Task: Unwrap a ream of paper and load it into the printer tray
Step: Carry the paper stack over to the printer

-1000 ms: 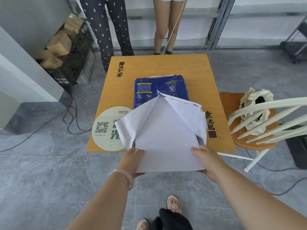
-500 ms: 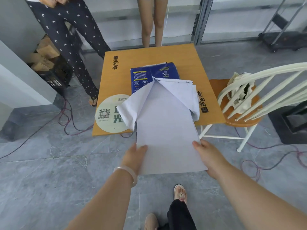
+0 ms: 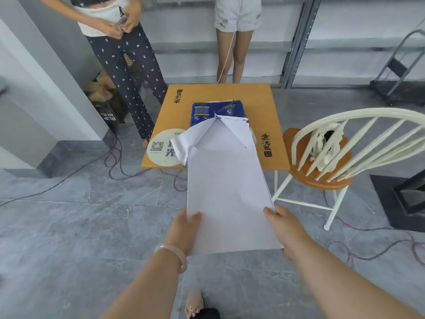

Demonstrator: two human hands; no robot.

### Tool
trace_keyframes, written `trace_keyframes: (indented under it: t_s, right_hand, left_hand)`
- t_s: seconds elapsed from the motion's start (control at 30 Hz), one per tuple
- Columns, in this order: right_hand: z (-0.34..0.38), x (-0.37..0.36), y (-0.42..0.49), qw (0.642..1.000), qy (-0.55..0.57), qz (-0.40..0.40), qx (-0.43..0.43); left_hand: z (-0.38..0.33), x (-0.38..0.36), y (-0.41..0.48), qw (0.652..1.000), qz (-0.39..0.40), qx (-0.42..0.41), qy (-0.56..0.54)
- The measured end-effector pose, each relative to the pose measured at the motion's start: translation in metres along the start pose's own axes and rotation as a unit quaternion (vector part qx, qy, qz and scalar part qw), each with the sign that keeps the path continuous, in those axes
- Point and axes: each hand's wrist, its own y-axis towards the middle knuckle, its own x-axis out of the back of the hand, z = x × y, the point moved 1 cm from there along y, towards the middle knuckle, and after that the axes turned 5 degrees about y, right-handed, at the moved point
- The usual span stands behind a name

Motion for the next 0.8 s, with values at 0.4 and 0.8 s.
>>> trace_keyframes:
  t_s: [0.4, 0.8]
  right_hand:
    - [0.124, -0.008, -0.088, 0.976, -0.051, 0.093, 0.190]
    - [0.243, -0.167, -0.255, 0.876, -0.040, 0.266, 0.401]
  left_hand:
    - [-0.077, 0.078, -0.105, 0.979, -0.155, -0.090, -0.097]
    - [-0.080, 0.285, -0.245, 0.891, -0.358, -0.203, -0.193]
